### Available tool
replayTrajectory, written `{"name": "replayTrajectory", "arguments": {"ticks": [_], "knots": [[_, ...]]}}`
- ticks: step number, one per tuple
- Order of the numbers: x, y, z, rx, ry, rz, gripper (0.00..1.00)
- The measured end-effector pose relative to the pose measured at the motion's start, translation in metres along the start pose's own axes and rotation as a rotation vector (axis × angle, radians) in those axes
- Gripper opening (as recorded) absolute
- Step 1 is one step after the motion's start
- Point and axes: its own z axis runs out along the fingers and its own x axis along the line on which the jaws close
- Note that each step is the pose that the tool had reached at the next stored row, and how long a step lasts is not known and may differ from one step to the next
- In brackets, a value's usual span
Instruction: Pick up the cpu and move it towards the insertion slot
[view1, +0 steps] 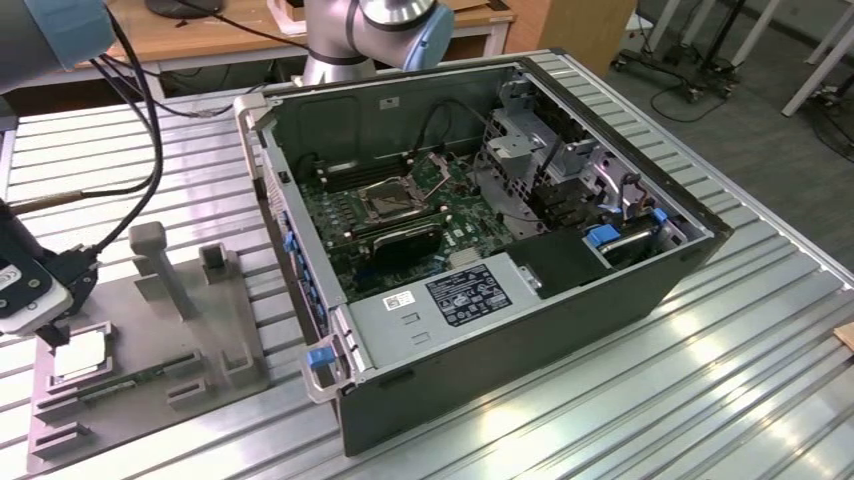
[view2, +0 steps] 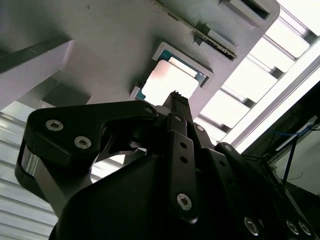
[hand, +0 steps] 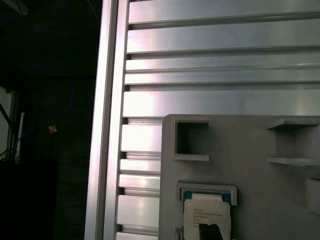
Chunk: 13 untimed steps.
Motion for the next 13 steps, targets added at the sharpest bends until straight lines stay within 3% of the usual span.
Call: {"name": "replayTrajectory", "arguments": {"ticks": [13], "knots": [[0.0003,-0.0003,0.0066,0.0009,0.0000,0.000,0.10]]}}
